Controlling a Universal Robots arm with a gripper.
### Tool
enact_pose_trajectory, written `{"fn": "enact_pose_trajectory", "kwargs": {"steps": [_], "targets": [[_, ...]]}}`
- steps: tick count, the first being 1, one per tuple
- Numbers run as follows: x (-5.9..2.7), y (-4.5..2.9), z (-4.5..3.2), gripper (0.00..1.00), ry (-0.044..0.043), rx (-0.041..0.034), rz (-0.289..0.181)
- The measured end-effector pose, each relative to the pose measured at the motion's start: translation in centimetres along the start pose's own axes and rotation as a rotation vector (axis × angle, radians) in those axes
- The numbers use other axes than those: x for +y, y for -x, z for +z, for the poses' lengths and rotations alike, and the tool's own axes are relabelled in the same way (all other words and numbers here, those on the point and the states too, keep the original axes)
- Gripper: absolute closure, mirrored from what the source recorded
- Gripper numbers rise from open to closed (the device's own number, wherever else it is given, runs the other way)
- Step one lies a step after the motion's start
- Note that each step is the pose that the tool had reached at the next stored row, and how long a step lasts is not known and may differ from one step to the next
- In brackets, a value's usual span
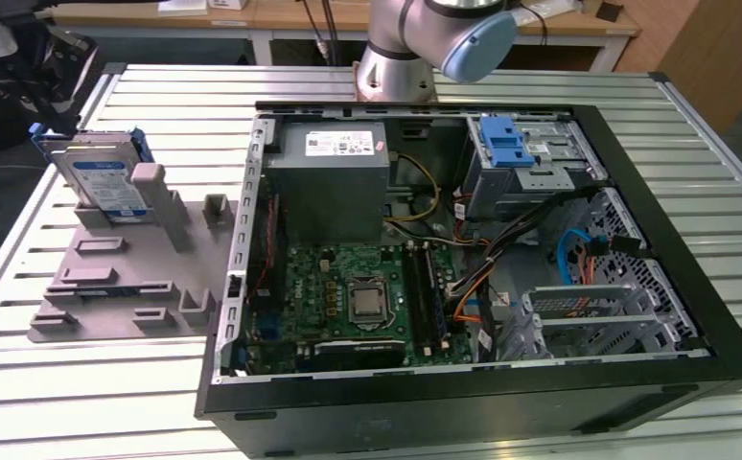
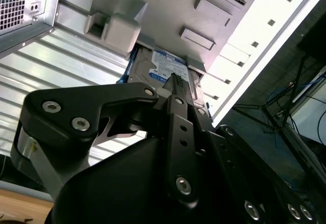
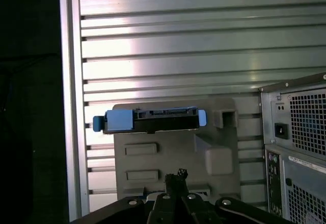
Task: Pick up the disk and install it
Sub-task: 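Reach for the disk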
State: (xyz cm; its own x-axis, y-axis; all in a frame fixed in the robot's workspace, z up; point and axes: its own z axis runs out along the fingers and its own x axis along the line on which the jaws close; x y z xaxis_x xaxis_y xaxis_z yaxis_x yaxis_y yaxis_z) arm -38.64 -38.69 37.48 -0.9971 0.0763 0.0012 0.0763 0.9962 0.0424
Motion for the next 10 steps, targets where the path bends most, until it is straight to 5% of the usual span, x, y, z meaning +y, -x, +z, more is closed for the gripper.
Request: {"fn": "enact_pose_trajectory", "kwargs": {"steps": [10], "targets": [[0.13,-1.60,0.15,0.89,-0.0001,0.0017,0.000]]}}
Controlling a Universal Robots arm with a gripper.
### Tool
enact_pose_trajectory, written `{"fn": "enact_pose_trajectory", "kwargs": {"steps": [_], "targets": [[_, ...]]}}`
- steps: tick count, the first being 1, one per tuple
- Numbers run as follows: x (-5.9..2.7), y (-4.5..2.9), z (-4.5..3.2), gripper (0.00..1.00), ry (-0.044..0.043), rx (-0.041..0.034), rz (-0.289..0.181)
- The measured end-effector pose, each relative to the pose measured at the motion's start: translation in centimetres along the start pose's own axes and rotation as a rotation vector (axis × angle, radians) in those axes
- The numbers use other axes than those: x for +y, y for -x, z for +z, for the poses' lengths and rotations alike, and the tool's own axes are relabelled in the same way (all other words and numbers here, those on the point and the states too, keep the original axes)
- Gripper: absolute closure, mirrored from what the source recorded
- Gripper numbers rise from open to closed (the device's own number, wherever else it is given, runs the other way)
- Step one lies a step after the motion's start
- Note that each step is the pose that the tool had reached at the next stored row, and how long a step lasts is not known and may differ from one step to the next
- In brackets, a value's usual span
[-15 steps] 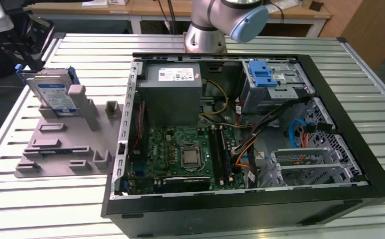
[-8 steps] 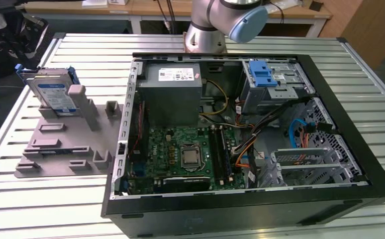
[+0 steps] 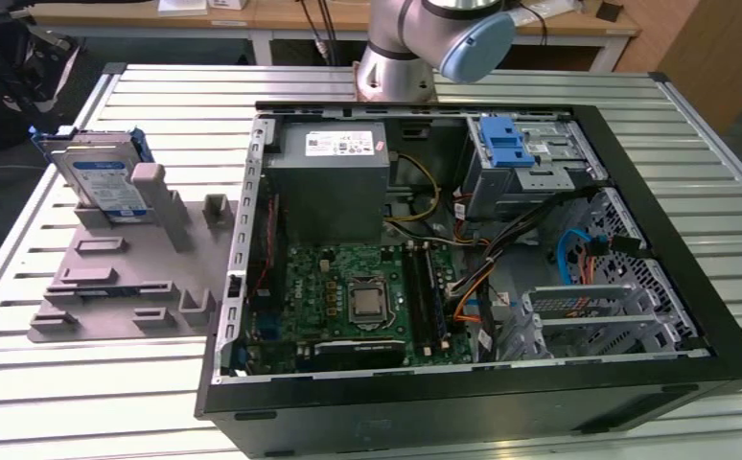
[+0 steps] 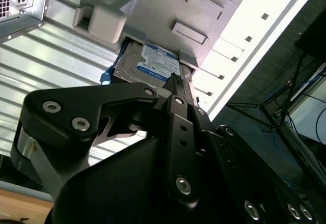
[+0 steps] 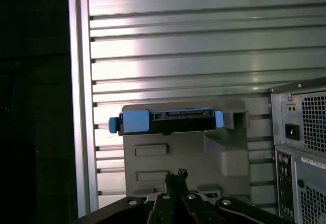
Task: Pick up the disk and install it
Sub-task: 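Reach for the disk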
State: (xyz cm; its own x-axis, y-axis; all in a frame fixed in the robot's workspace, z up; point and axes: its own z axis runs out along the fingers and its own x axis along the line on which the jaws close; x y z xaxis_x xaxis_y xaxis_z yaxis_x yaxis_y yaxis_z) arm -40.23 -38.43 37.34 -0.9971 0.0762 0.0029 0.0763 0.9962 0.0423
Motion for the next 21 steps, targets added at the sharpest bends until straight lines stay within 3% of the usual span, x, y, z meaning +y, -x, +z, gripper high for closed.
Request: {"fn": "enact_pose_trajectory", "kwargs": {"steps": [7,16,21], "targets": [[0.33,-0.72,0.13,0.89,-0.0002,0.0020,0.000],[2.14,-1.04,0.61,0.89,-0.0005,0.0062,0.000],[2.32,-1.21,0.67,0.89,-0.0003,0.0064,0.000]]}}
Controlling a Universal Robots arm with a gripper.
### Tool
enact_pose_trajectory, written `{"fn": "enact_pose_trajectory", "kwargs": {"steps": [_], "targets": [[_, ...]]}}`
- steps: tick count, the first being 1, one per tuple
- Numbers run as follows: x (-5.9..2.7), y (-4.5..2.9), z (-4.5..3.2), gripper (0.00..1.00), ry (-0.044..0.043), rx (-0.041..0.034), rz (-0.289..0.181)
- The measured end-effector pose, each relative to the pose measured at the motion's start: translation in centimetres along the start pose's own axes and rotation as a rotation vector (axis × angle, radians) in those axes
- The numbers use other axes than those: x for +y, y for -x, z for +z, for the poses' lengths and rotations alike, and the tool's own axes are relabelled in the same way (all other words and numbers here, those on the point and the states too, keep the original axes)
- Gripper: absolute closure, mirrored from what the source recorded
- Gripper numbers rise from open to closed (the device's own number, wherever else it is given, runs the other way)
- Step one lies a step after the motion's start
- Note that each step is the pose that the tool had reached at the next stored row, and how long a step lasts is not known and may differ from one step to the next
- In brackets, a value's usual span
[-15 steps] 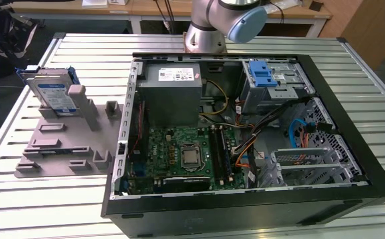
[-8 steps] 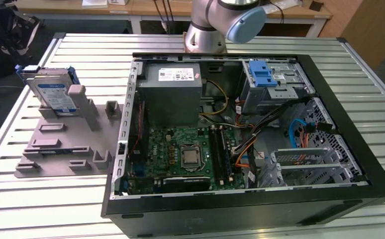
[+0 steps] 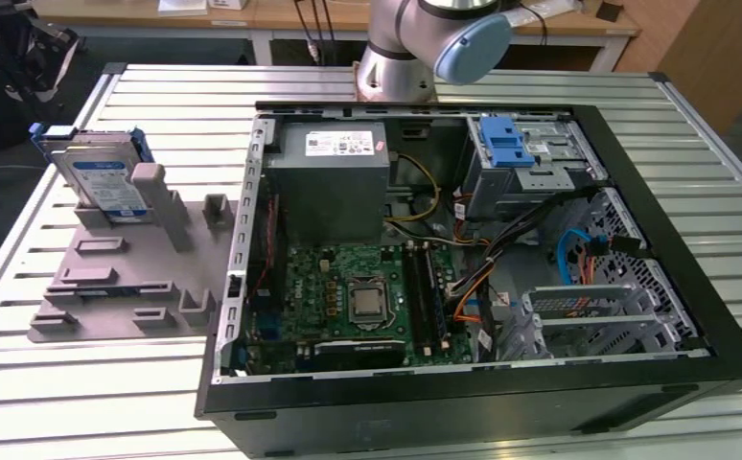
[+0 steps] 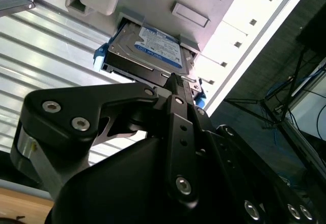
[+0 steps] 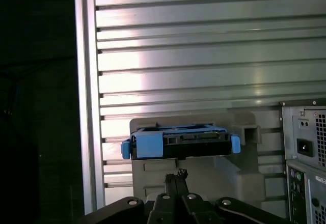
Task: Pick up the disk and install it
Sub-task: 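Reach for the disk, then pick up the disk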
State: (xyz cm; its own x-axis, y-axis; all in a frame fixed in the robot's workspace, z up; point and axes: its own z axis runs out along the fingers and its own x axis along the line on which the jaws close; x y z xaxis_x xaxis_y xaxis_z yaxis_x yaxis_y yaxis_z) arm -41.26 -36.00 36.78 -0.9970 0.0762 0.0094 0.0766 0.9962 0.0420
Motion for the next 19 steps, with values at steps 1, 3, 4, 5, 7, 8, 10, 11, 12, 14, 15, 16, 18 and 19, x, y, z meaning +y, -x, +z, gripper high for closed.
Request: {"fn": "enact_pose_trajectory", "kwargs": {"steps": [1,3,4,5,7,8,10,11,12,14,15,16,18,19], "targets": [[0.00,0.00,0.00,0.89,0.0000,0.0000,0.000],[0.01,-0.01,0.00,0.89,0.0000,-0.0001,0.000],[0.01,-0.01,0.00,0.89,0.0001,-0.0001,0.000],[0.01,-0.01,0.00,0.89,0.0000,0.0000,-0.002],[0.01,-0.01,0.01,0.89,-0.0002,0.0011,-0.029],[0.01,-0.02,0.02,0.89,-0.0004,0.0018,-0.048],[0.01,-0.02,0.02,0.89,-0.0007,0.0034,-0.084],[0.01,-0.01,0.02,0.89,-0.0009,0.0043,-0.103],[0.00,-0.01,0.02,0.89,-0.0011,0.0050,-0.121],[0.00,-0.02,0.02,0.89,-0.0014,0.0063,-0.154],[0.00,-0.02,0.02,0.89,-0.0016,0.0070,-0.170],[0.00,-0.03,0.02,0.89,-0.0017,0.0077,-0.184],[0.00,-0.05,0.01,0.89,-0.0020,0.0088,-0.207],[0.00,-0.06,0.02,0.89,-0.0020,0.0092,-0.219]]}}
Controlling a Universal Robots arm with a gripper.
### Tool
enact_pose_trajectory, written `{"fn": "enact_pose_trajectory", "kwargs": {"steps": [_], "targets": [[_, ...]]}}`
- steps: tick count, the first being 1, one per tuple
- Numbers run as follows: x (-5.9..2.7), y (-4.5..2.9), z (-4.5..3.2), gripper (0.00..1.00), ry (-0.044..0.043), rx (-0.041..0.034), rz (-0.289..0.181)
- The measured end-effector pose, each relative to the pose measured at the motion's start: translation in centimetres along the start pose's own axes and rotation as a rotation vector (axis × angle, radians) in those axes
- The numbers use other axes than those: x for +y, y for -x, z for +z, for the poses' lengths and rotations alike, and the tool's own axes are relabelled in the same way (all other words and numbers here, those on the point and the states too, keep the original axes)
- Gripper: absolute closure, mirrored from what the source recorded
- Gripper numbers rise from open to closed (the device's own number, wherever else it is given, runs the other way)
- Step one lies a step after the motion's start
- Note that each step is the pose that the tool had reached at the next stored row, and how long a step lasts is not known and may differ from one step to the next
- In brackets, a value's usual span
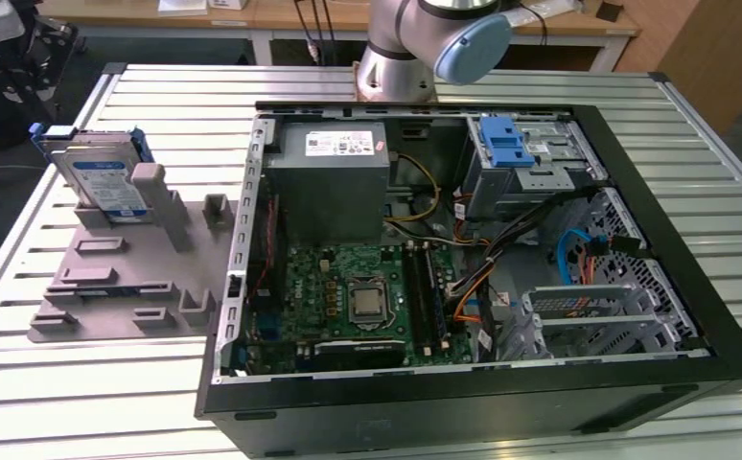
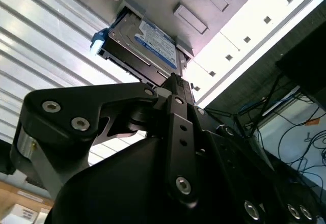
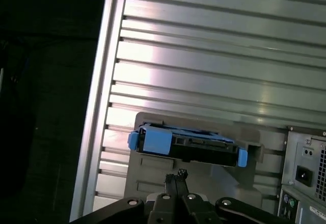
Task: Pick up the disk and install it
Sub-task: 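Pick up the disk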
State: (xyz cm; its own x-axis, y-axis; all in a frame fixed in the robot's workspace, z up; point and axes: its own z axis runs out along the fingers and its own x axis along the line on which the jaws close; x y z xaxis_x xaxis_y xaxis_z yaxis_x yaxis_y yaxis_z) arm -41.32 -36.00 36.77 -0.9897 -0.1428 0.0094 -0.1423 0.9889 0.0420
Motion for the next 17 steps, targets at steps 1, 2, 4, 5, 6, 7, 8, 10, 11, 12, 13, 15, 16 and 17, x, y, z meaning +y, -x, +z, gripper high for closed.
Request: {"fn": "enact_pose_trajectory", "kwargs": {"steps": [1,2,4,5,6,7,8,10,11,12,13,15,16,17], "targets": [[0.00,-0.01,0.00,0.89,-0.0001,0.0005,-0.012],[0.01,-0.02,0.00,0.89,-0.0002,0.0010,-0.025],[0.00,-0.03,0.01,0.89,-0.0005,0.0021,-0.052],[0.00,-0.03,0.01,0.89,-0.0006,0.0026,-0.065],[0.00,-0.03,0.02,0.89,-0.0007,0.0031,-0.079],[0.00,-0.03,0.01,0.89,-0.0009,0.0038,-0.093],[0.01,-0.03,0.01,0.89,-0.0010,0.0044,-0.107],[0.01,-0.03,0.01,0.89,-0.0012,0.0056,-0.135],[0.01,-0.04,0.01,0.89,-0.0014,0.0061,-0.149],[0.01,-0.04,0.01,0.89,-0.0015,0.0068,-0.162],[0.01,-0.05,0.01,0.89,-0.0016,0.0073,-0.175],[0.01,-0.06,0.01,0.89,-0.0019,0.0085,-0.200],[0.01,-0.06,0.01,0.89,-0.0020,0.0090,-0.213],[0.01,-0.07,0.01,0.89,-0.0021,0.0094,-0.225]]}}
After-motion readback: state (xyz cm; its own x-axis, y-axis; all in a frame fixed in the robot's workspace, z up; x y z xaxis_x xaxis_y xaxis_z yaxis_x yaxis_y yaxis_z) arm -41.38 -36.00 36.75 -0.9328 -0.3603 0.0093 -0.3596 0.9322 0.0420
